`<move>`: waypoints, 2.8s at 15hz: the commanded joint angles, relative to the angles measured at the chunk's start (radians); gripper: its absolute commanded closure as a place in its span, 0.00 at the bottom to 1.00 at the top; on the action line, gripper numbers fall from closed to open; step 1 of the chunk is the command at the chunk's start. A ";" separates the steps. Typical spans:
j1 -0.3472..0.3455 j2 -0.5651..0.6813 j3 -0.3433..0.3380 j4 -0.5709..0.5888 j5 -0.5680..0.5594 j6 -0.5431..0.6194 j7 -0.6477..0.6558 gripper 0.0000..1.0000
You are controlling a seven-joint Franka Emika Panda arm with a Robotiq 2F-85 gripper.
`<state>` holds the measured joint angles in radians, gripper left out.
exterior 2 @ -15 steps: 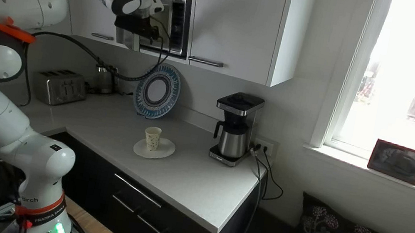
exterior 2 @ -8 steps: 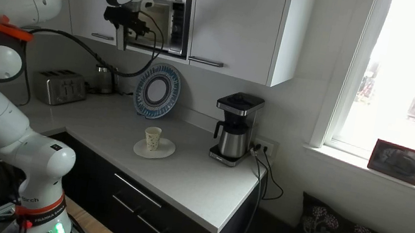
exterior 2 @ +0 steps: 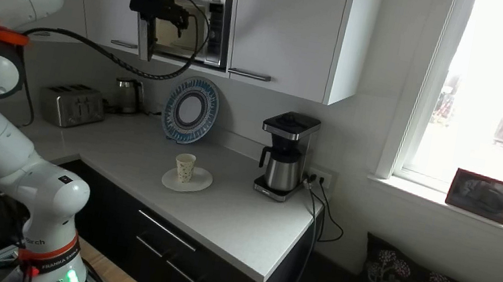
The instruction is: Open the microwave door by opening the bottom right button and then press a button on the microwave
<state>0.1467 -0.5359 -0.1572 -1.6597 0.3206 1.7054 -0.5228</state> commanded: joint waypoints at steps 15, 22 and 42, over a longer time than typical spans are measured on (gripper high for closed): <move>-0.108 0.048 0.147 -0.161 -0.307 0.460 0.327 0.00; -0.121 0.057 0.156 -0.185 -0.330 0.514 0.346 0.00; -0.100 0.067 0.123 -0.285 -0.271 0.725 0.371 1.00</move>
<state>0.0319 -0.4563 -0.0206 -1.9053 0.0298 2.3836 -0.1449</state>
